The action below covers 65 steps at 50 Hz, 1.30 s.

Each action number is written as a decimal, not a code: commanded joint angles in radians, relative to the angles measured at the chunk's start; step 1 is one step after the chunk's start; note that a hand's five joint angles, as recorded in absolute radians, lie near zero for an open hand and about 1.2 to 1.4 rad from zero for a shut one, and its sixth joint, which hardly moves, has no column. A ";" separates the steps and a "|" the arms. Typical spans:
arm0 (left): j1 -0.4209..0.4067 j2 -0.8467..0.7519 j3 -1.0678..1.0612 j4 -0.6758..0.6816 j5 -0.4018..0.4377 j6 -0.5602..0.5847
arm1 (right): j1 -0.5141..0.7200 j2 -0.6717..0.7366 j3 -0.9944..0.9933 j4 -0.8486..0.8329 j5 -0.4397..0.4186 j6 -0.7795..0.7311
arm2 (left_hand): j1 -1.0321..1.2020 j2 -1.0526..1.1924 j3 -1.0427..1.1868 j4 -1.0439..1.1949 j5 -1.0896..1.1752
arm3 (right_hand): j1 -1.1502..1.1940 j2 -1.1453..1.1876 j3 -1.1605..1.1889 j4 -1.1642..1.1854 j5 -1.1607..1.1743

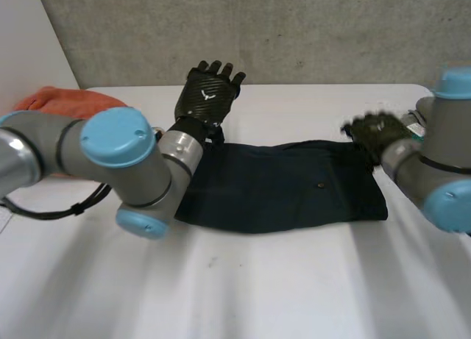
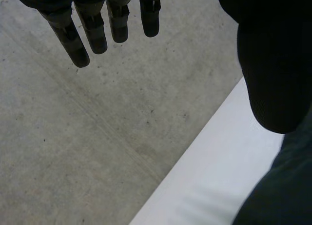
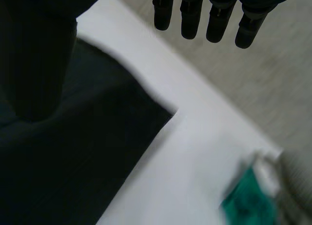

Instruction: Fold the laundry.

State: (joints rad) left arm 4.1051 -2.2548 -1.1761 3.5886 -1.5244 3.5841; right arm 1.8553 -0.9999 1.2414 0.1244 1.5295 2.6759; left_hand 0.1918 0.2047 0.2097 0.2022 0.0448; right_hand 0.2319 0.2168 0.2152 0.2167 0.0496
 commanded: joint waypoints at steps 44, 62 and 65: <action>0.006 0.314 -0.301 -0.021 -0.056 -0.171 | 0.309 0.006 0.329 -0.583 -0.382 -0.573 | -0.017 -0.030 -0.035 -0.028 -0.045 | -0.057 -0.042 -0.041 -0.042 -0.050; -0.153 0.132 0.004 -0.140 -0.092 -0.173 | 0.004 -0.221 0.199 -0.252 -0.325 0.408 | -0.017 -0.030 -0.035 -0.028 -0.045 | -0.057 -0.042 -0.041 -0.042 -0.050; -0.184 0.042 0.079 -0.146 -0.086 -0.173 | -0.007 -0.146 0.116 -0.142 -0.246 0.372 | -0.017 -0.030 -0.035 -0.028 -0.045 | -0.057 -0.042 -0.041 -0.042 -0.050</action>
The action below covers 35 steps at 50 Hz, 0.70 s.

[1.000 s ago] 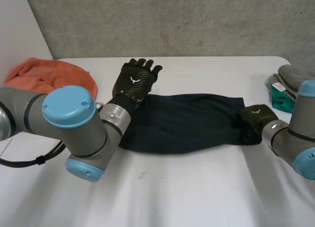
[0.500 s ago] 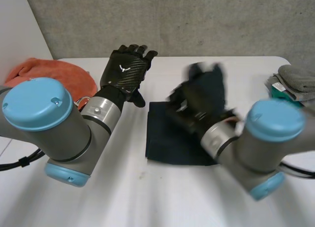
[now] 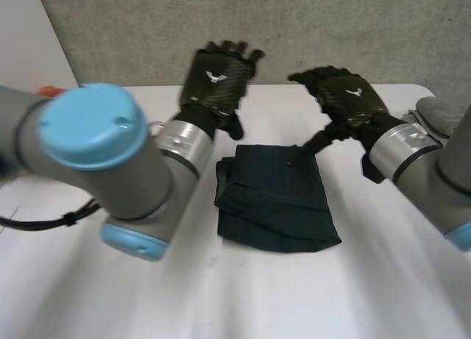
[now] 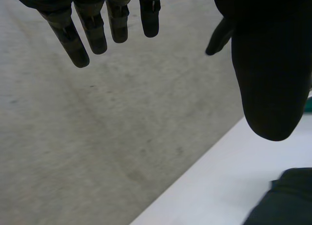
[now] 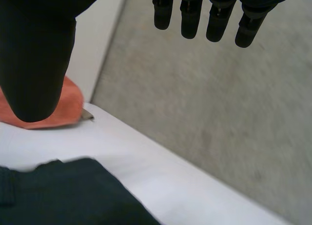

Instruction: Fold the laundry.

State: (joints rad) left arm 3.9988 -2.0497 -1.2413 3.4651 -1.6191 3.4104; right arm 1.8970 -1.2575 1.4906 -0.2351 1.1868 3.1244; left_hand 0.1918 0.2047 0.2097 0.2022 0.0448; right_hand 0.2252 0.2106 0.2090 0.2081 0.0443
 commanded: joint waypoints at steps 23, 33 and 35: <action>-0.001 -0.437 0.339 -0.489 -0.099 0.102 | -0.029 0.458 -0.348 0.471 0.068 -0.171 | 0.106 0.093 0.088 0.096 0.079 | -0.051 -0.036 -0.034 -0.034 -0.044; -0.015 -0.403 0.309 -0.515 -0.105 0.099 | 0.034 0.457 -0.374 0.467 0.241 -0.371 | 0.081 0.068 0.063 0.070 0.053 | -0.051 -0.036 -0.034 -0.034 -0.044; -0.017 -0.342 0.298 -0.511 -0.104 0.096 | 0.037 0.432 -0.368 0.459 0.249 -0.376 | 0.039 0.027 0.022 0.029 0.012 | -0.051 -0.036 -0.034 -0.034 -0.044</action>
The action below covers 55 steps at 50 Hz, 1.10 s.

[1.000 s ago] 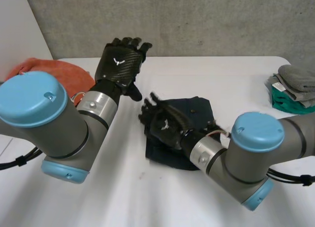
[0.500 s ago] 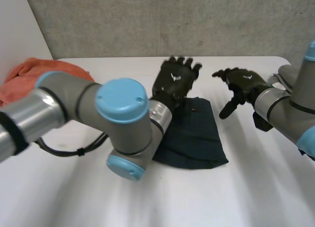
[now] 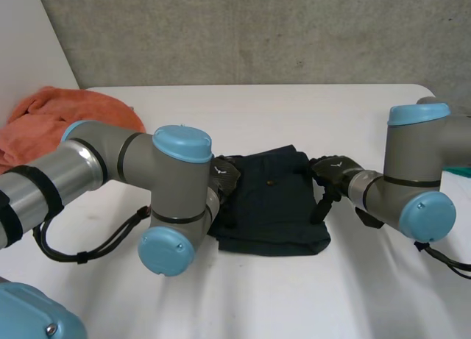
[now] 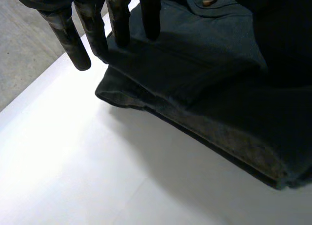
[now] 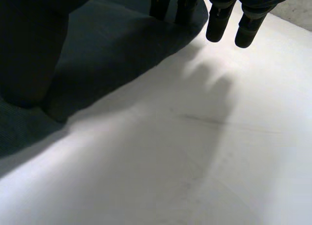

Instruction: Fold the laundry.

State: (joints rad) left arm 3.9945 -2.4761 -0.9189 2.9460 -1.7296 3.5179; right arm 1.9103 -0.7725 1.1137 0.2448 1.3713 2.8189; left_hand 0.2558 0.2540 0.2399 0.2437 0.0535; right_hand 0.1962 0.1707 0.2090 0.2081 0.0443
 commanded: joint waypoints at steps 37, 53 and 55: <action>0.098 0.611 -0.364 0.136 0.664 -0.237 | 0.251 -0.231 0.724 -0.937 0.222 0.025 | -0.048 -0.046 -0.032 -0.036 -0.020 | -0.022 0.004 -0.034 -0.034 -0.044; 0.100 0.611 -0.365 0.139 0.664 -0.244 | 0.239 -0.129 0.469 -0.930 0.199 0.027 | -0.051 -0.049 -0.035 -0.039 -0.023 | 1.200 1.226 1.187 1.188 1.177; 0.100 0.612 -0.361 0.139 0.664 -0.243 | 0.237 -0.139 0.431 -0.929 0.199 0.033 | -0.051 -0.049 -0.035 -0.039 -0.023 | 1.200 1.226 1.187 1.188 1.177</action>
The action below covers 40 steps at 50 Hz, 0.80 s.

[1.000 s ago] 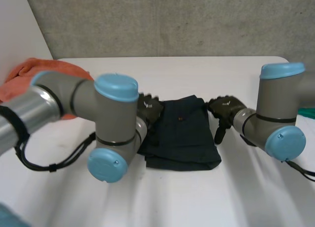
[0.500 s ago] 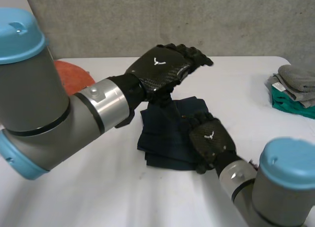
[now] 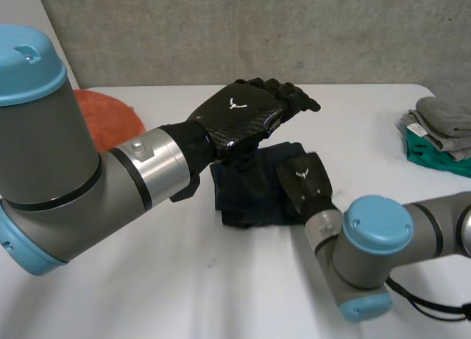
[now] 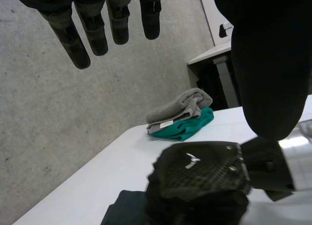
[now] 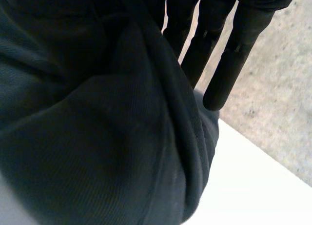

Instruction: Fold the laundry.

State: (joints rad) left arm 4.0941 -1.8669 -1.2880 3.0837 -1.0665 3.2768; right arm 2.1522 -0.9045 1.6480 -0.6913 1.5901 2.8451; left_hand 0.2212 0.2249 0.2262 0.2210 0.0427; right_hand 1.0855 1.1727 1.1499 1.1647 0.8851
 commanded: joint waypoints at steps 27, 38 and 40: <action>0.002 0.095 0.059 0.156 -0.043 -0.152 | -0.727 0.112 -0.877 0.285 -0.398 0.220 | -0.014 -0.017 -0.019 -0.013 -0.010 | 0.311 0.224 0.246 0.232 0.337; -0.001 0.034 0.044 0.155 -0.044 -0.149 | -0.926 0.504 -1.013 0.283 -0.579 0.174 | -0.008 -0.011 -0.013 -0.008 -0.004 | 0.311 0.224 0.246 0.232 0.337; -0.001 0.025 0.042 0.155 -0.044 -0.149 | -0.943 0.521 -1.008 0.292 -0.602 0.145 | -0.008 -0.011 -0.013 -0.007 -0.004 | 0.311 0.224 0.246 0.232 0.337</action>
State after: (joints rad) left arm 4.0928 -1.8155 -1.2411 3.2402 -1.1106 3.1250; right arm 1.2637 -0.4899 0.6368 -0.4037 1.0696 3.0507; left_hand 0.2212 0.2249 0.2262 0.2210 0.0427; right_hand 1.0987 1.1778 1.1895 1.1981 0.9987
